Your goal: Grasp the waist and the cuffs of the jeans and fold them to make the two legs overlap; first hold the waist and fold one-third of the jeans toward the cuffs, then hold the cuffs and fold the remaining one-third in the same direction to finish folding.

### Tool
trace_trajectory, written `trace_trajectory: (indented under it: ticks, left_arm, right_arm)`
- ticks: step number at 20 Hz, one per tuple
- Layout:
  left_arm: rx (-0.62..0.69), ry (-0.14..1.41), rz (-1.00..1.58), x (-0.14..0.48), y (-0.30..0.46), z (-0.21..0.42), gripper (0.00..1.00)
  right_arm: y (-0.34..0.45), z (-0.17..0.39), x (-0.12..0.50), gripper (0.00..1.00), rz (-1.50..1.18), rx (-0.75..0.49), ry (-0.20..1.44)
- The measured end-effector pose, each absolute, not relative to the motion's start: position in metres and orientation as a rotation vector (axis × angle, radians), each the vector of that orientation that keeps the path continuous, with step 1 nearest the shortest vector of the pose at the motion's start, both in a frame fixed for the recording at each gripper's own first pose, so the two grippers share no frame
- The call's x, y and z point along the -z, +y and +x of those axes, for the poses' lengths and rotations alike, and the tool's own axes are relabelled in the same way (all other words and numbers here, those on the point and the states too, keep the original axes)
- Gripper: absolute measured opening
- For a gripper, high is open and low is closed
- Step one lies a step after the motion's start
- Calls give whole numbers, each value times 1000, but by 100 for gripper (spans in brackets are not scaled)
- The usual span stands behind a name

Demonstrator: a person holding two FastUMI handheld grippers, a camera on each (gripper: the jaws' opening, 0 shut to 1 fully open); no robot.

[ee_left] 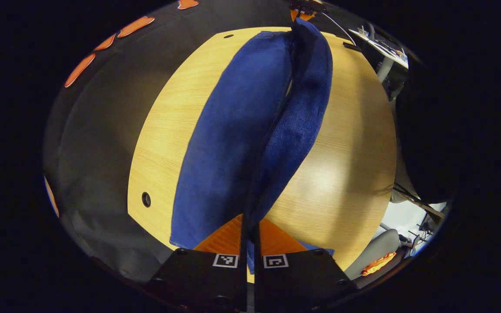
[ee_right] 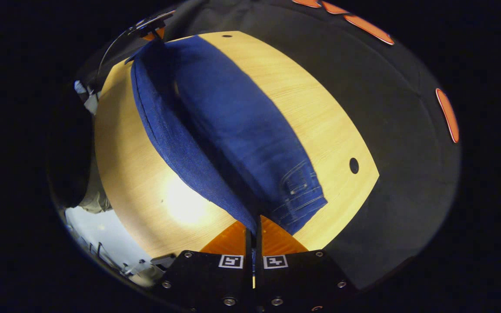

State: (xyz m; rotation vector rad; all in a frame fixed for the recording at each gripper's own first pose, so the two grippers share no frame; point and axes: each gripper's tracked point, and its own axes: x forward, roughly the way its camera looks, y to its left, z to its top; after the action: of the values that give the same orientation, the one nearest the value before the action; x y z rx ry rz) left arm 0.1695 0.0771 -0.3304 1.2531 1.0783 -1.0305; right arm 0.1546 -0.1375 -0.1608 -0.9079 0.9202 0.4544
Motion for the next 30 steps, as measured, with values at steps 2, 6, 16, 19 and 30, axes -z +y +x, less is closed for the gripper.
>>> trace_trajectory:
  ticks: [2,6,16,19,30]
  left_arm:
    - [1046,1090,1262,339,84,207,7]
    - [1115,1130,1356,376,77,268,7]
    - [1232,1134,1410,434,76,329,38]
    - [1181,1108,1372,429,64,347,100]
    - [910,845,760,388,-9,324,100]
  right_arm:
    - [-136,179,157,3,-839,-418,959]
    - [-136,238,164,2,-767,-293,997]
    - [-142,301,198,16,-675,-110,1059]
    - [-146,309,191,49,-640,-37,1029]
    - [-112,259,126,99,-41,131,596]
